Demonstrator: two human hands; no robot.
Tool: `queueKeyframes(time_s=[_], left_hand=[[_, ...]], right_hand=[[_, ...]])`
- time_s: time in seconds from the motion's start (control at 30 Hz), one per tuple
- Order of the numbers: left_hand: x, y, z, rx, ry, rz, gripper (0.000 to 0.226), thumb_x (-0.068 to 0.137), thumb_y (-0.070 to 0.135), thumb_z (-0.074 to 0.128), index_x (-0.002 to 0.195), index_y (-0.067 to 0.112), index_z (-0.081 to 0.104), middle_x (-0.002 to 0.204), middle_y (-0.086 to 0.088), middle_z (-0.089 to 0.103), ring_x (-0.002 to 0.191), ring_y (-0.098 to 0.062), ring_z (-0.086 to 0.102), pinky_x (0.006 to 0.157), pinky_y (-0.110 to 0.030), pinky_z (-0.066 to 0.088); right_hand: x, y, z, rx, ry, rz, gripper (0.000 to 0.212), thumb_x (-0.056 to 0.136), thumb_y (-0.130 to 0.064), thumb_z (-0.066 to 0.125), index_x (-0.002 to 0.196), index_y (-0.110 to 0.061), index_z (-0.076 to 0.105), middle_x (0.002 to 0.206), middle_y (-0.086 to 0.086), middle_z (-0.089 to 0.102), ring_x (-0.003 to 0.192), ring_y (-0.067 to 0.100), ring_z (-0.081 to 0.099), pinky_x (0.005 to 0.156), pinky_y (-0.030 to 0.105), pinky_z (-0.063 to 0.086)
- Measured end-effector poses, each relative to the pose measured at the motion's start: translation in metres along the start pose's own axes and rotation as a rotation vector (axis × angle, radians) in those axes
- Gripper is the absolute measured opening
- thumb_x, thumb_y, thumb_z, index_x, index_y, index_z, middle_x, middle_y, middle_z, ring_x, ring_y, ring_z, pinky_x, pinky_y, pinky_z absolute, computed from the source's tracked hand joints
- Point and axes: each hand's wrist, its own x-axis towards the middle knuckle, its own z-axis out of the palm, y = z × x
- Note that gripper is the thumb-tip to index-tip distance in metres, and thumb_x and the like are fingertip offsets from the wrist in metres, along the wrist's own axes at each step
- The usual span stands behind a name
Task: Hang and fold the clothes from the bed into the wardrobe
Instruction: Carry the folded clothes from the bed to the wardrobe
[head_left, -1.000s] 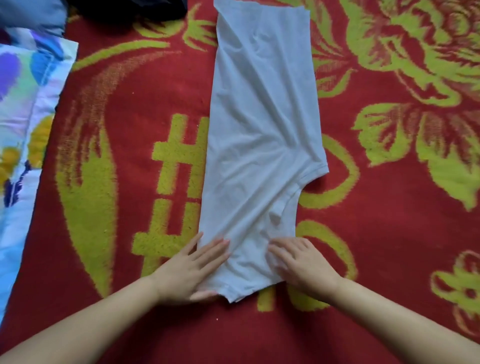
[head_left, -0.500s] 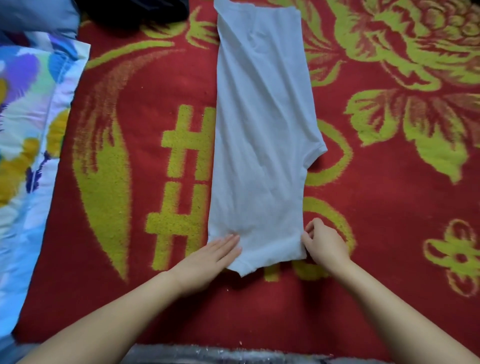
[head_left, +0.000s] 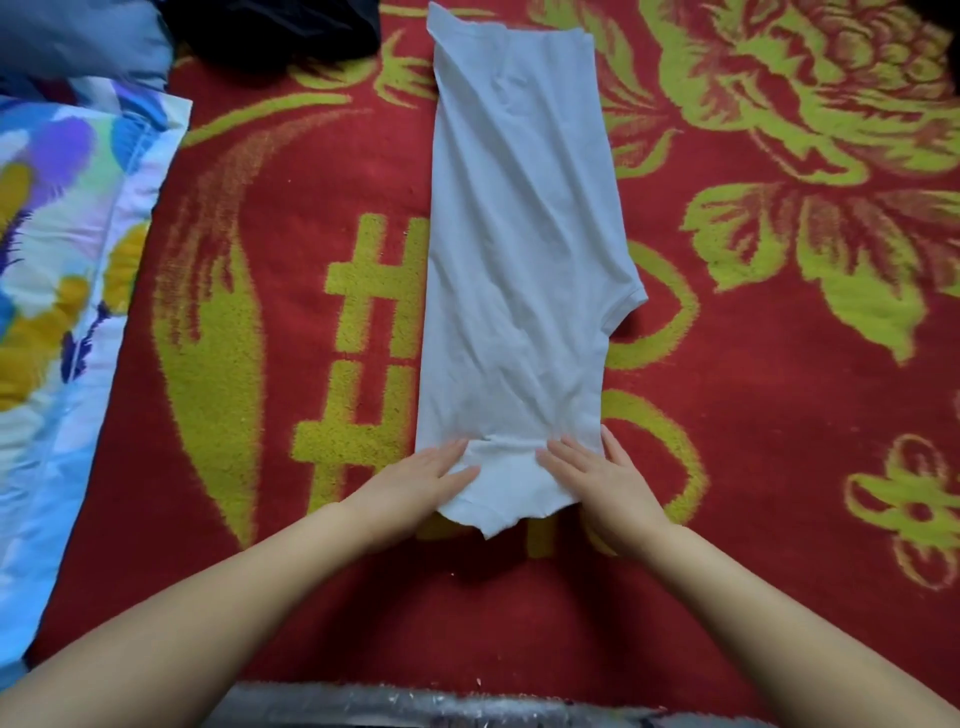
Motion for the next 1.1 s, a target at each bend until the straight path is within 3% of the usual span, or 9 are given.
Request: queueKeyframes(time_s=[0.1,0.2,0.33,0.5,0.57,0.67,0.77,0.9,1.1], left_hand=[[-0.018,0.008,-0.007,-0.198,-0.116,0.007,0.072,0.092,-0.007,0.028,0.153,0.022,0.003,0.160,-0.009,-0.006,0.147,-0.019,0.008,0.115,-0.018,0.006],[-0.039,0.027,-0.018,-0.487,-0.369,0.045,0.065,0.086,-0.009,0.034,0.145,0.017,0.040,0.152,-0.003,0.034,0.134,-0.012,0.037,0.111,-0.020,0.023],[-0.036,0.033,-0.050,-0.728,-0.684,0.065,0.036,0.078,-0.008,0.037,0.093,0.018,0.057,0.084,0.000,0.052,0.077,-0.013,0.046,0.069,-0.027,0.038],[0.017,-0.033,-0.101,-1.282,-0.348,-0.314,0.029,0.088,-0.011,0.044,0.105,0.007,0.060,0.086,0.000,0.070,0.074,-0.012,0.066,0.059,-0.020,0.052],[0.047,-0.054,-0.113,-1.213,0.000,-0.458,0.025,0.086,-0.010,0.048,0.099,0.009,0.060,0.082,-0.002,0.065,0.073,-0.015,0.061,0.055,-0.020,0.050],[0.082,-0.070,-0.107,-0.815,0.358,-0.653,0.043,0.089,0.009,0.057,0.131,0.008,0.049,0.118,-0.014,0.058,0.108,-0.029,0.056,0.090,-0.039,0.047],[0.079,-0.045,-0.076,-0.265,0.619,-0.521,0.061,0.092,0.034,0.053,0.145,0.008,0.034,0.145,-0.015,0.040,0.136,-0.031,0.036,0.113,-0.051,0.023],[0.039,0.001,-0.011,0.111,0.445,-0.122,0.089,0.079,0.063,0.051,0.145,0.007,0.035,0.148,-0.022,0.036,0.136,-0.037,0.035,0.102,-0.062,0.030],[0.017,-0.006,0.006,0.070,0.483,-0.235,0.118,0.050,0.043,0.089,0.143,0.009,0.026,0.145,-0.027,0.033,0.135,-0.036,0.036,0.095,-0.065,0.038]], right_hand=[[-0.009,-0.005,-0.024,0.015,-0.032,-0.109,0.058,0.088,-0.006,0.030,0.143,-0.018,0.044,0.141,0.011,0.049,0.135,0.026,0.041,0.116,0.050,0.004],[-0.040,-0.023,-0.035,0.223,-0.355,-0.179,0.052,0.091,-0.012,0.030,0.137,-0.017,0.052,0.139,0.005,0.054,0.132,0.020,0.045,0.115,0.031,0.025],[-0.047,-0.024,-0.062,0.460,-0.683,-0.171,0.060,0.076,0.008,0.042,0.119,-0.026,0.065,0.122,-0.003,0.066,0.114,0.017,0.060,0.098,0.033,0.047],[0.041,0.030,-0.113,0.457,-0.216,0.191,0.041,0.089,-0.007,0.053,0.128,-0.018,0.059,0.115,0.000,0.065,0.097,0.011,0.056,0.070,0.019,0.038],[0.078,0.042,-0.115,0.473,-0.050,0.300,0.043,0.089,-0.006,0.054,0.132,-0.013,0.054,0.126,0.008,0.061,0.111,0.018,0.055,0.076,0.018,0.036],[0.113,0.044,-0.105,0.366,0.134,0.470,0.053,0.091,-0.006,0.049,0.142,-0.010,0.039,0.136,0.018,0.048,0.125,0.033,0.046,0.096,0.034,0.039],[0.104,0.019,-0.081,0.117,0.272,0.342,0.059,0.090,-0.014,0.052,0.146,-0.011,0.033,0.149,0.016,0.033,0.138,0.033,0.030,0.109,0.049,0.030],[0.037,-0.018,-0.025,-0.089,0.125,0.009,0.083,0.076,-0.046,0.073,0.145,-0.015,0.040,0.152,0.018,0.032,0.140,0.044,0.027,0.100,0.071,0.025],[0.016,0.008,-0.016,-0.223,-0.085,0.087,0.100,0.043,-0.029,0.094,0.135,-0.018,0.055,0.139,0.019,0.051,0.124,0.046,0.048,0.086,0.068,0.042]])
